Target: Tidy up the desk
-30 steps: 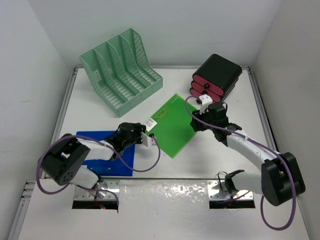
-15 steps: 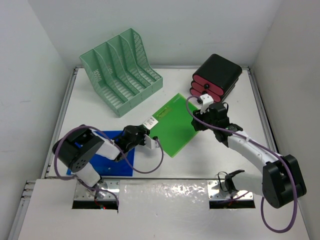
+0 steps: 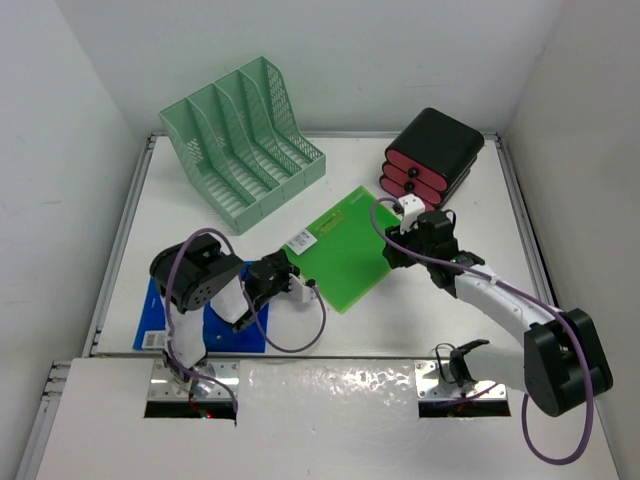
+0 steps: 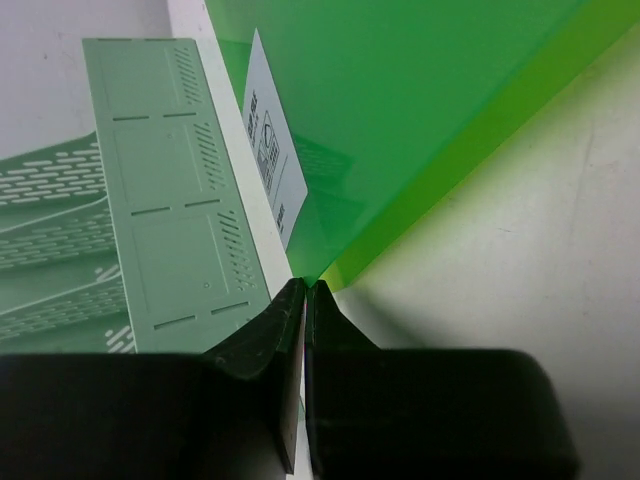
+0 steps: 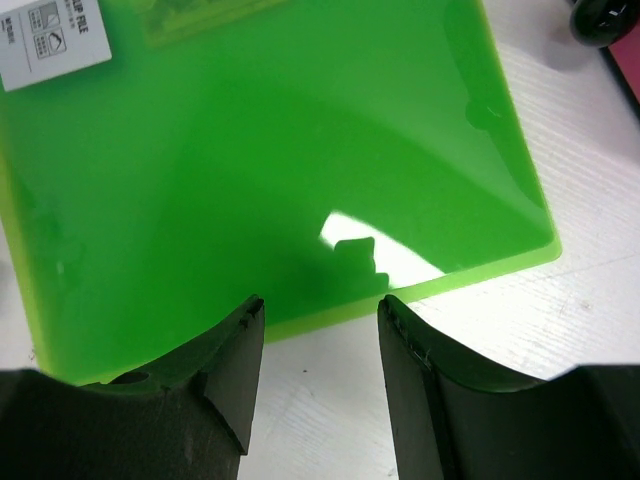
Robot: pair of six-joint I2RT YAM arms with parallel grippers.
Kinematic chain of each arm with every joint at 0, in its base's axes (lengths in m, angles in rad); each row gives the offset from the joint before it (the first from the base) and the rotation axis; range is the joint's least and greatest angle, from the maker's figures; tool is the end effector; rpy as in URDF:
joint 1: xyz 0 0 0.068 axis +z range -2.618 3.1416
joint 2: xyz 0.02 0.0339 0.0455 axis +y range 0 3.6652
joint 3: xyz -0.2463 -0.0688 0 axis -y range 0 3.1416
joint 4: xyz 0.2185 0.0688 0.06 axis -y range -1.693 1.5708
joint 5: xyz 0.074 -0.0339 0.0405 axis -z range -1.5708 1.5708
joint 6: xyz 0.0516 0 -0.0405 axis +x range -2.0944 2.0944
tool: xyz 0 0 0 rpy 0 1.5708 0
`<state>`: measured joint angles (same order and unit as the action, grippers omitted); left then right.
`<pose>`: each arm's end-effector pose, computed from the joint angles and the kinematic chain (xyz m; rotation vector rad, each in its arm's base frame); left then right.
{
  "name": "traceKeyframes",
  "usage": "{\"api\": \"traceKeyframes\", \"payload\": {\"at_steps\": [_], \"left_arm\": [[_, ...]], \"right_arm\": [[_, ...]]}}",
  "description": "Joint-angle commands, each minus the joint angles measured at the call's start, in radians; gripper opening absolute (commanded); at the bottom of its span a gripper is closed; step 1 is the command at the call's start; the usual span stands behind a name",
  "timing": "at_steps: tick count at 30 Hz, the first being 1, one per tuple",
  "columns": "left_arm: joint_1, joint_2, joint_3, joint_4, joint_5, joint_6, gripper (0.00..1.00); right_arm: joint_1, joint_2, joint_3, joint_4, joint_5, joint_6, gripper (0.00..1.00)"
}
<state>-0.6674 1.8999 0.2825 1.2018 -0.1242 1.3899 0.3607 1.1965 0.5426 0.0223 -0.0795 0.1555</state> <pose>0.2112 -0.1583 0.0750 1.6963 1.1178 0.5856 0.2241 0.0889 0.1834 -0.2726 2.2088 0.3738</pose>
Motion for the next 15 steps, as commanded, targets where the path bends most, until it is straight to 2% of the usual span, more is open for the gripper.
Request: {"api": "traceKeyframes", "payload": {"at_steps": [1, 4, 6, 7, 8, 9, 10, 11, 14, 15], "left_arm": [[-0.014, 0.05, -0.019, 0.177, 0.005, 0.031, 0.0], [-0.017, 0.013, -0.049, 0.176, 0.015, 0.02, 0.0], [-0.017, -0.108, -0.065, 0.055, 0.049, -0.035, 0.0], [-0.017, -0.167, -0.059, -0.024, 0.06, -0.063, 0.0], [-0.015, -0.296, -0.048, -0.214, 0.073, -0.139, 0.0], [-0.011, -0.356, -0.011, -0.313, 0.116, -0.181, 0.0], [-0.008, -0.419, 0.009, -0.479, 0.144, -0.218, 0.0], [-0.003, -0.52, 0.024, -0.548, 0.17, -0.273, 0.0], [0.0, -0.613, 0.098, -0.724, 0.181, -0.333, 0.0], [0.009, -0.616, 0.147, -0.763, 0.176, -0.341, 0.0]], "right_arm": [[0.001, -0.023, -0.006, 0.042, -0.028, -0.02, 0.48], [0.001, -0.023, 0.011, -0.004, -0.016, -0.053, 0.48], [0.001, -0.026, 0.028, -0.065, -0.028, -0.099, 0.48], [0.0, -0.032, 0.049, -0.088, -0.034, -0.118, 0.48], [0.0, -0.037, 0.057, -0.123, -0.045, -0.147, 0.49], [0.0, -0.046, 0.063, -0.136, -0.072, -0.19, 0.49], [0.003, -0.072, 0.071, -0.143, -0.083, -0.214, 0.5], [0.006, -0.089, 0.069, -0.153, -0.095, -0.261, 0.51], [0.026, -0.193, 0.034, -0.107, -0.143, -0.353, 0.6], [0.029, -0.225, 0.014, -0.081, -0.185, -0.373, 0.67]]}}
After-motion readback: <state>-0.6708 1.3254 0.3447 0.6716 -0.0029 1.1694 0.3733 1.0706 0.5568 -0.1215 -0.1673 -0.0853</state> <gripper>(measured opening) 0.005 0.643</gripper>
